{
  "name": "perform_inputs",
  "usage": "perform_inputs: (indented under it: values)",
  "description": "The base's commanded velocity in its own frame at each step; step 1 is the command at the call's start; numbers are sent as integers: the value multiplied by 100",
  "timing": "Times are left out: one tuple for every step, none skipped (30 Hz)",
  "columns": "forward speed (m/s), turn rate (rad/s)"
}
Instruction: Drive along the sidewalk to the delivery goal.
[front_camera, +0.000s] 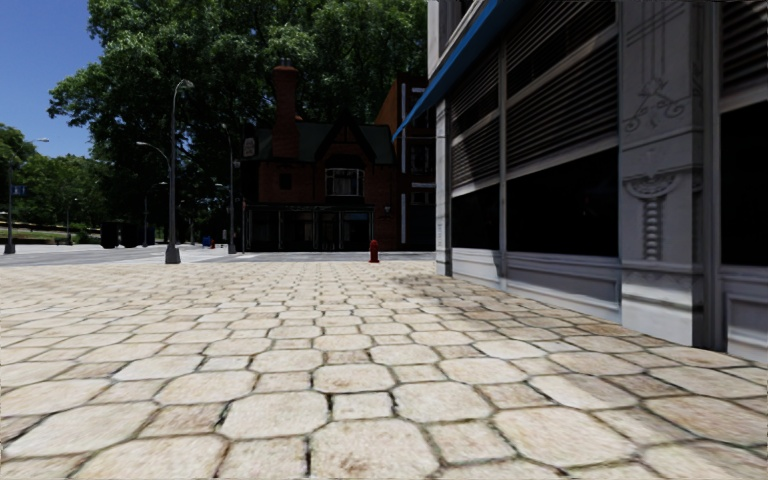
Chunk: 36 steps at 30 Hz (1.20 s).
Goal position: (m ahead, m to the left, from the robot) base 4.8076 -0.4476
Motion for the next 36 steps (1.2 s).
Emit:
perform_inputs:
  values:
    - [200,27]
    - [200,23]
    - [200,10]
    - [200,0]
    - [200,0]
    - [200,0]
    - [200,0]
    - [200,0]
    - [200,0]
    - [200,0]
    - [200,0]
    - [200,0]
    - [200,0]
    - [200,0]
    - [200,0]
    - [200,0]
    - [200,0]
    - [200,0]
    - [200,0]
    - [200,0]
    - [200,0]
    - [200,0]
    - [200,0]
    - [200,0]
    - [200,0]
    - [200,0]
    - [200,0]
    - [200,0]
    - [200,0]
    - [200,0]
    - [200,0]
    - [200,0]
    - [200,0]
    - [200,0]
    - [200,0]
    - [200,0]
